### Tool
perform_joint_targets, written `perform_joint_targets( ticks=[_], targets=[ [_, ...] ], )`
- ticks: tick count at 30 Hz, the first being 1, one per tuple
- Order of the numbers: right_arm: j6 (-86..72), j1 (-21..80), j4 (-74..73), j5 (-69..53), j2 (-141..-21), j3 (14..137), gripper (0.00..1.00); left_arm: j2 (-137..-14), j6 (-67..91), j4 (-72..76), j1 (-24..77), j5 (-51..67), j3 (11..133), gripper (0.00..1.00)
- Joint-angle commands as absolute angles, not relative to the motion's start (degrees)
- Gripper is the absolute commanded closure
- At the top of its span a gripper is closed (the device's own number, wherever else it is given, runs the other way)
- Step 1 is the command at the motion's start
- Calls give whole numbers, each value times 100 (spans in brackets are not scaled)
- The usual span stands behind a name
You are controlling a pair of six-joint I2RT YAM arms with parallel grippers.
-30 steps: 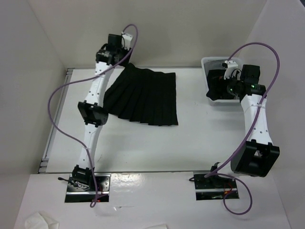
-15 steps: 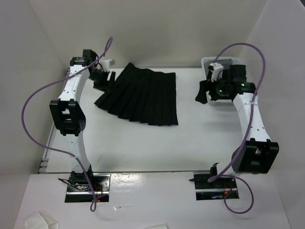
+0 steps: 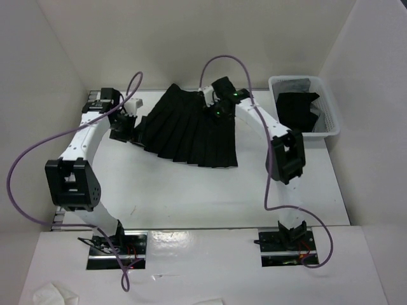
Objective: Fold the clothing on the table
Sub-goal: Flatten the skirt out
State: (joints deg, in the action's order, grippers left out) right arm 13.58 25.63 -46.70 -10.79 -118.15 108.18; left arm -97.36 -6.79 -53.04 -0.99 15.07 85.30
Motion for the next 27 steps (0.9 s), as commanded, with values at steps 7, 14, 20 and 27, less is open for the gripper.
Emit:
perform_joint_targets(
  ticks=[7,14,20,27],
  targets=[
    [405,3260,-4572,323,-13622,13842,2,-8719,-308,-5019,-562,827,8131,1],
    [-395,3261,-4729,879,-14721,15151,2,-8333,-308,-4966,-721,536,7735,1],
    [-588,3261,-4842,809,-15310,15977,2,-8271,-308,-5019,-834,422,7673,1],
    [-720,3261,-4843,800,-15925,16479,2,-8384,-308,-5019,-888,422,7673,1]
  ],
)
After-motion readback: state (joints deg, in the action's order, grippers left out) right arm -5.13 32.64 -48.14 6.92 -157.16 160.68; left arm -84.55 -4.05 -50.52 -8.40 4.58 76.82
